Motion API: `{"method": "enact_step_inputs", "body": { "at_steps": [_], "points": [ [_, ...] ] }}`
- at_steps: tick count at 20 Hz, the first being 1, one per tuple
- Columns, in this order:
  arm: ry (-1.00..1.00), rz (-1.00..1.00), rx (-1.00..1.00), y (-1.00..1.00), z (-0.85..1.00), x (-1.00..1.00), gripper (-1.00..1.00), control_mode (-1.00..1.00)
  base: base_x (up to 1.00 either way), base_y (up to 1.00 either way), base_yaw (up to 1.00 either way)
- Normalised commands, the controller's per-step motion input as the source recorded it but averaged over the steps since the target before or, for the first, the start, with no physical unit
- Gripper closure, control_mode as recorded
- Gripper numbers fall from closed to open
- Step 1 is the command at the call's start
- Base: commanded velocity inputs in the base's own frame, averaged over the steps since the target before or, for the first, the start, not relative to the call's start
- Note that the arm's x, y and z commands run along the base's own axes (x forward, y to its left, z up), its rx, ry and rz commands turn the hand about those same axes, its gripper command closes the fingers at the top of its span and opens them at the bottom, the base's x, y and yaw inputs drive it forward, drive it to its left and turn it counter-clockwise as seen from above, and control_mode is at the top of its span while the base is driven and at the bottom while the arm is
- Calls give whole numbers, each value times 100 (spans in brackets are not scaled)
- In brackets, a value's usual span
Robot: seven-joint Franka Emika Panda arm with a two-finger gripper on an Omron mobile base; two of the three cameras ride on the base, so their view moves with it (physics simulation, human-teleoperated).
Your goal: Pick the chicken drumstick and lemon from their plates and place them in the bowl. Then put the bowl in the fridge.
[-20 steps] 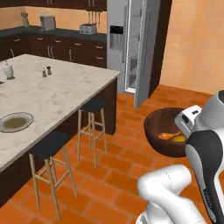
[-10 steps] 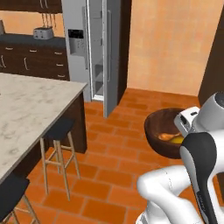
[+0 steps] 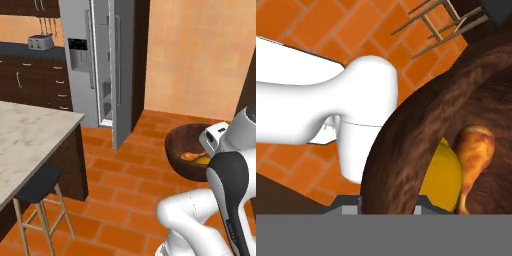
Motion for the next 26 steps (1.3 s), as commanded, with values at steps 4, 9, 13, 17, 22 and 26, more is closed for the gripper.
{"method": "enact_step_inputs", "body": {
  "at_steps": [4, 9, 13, 17, 22, 26],
  "points": [
    [0, 0, 0, 0, 0, 0, 100, 100, 100, -40, 25],
    [0, 0, 0, 0, 0, 0, 100, 100, 100, -45, 36],
    [0, 0, 0, 0, 0, 0, 100, 100, 100, -48, 39],
    [0, 0, 0, 0, 0, 0, 100, 100, 100, -37, 42],
    [0, 0, 0, 0, 0, 0, 100, 100, 100, -18, 53],
    [0, 0, 0, 0, 0, 0, 100, 100, 100, -2, 53]
  ]
}}
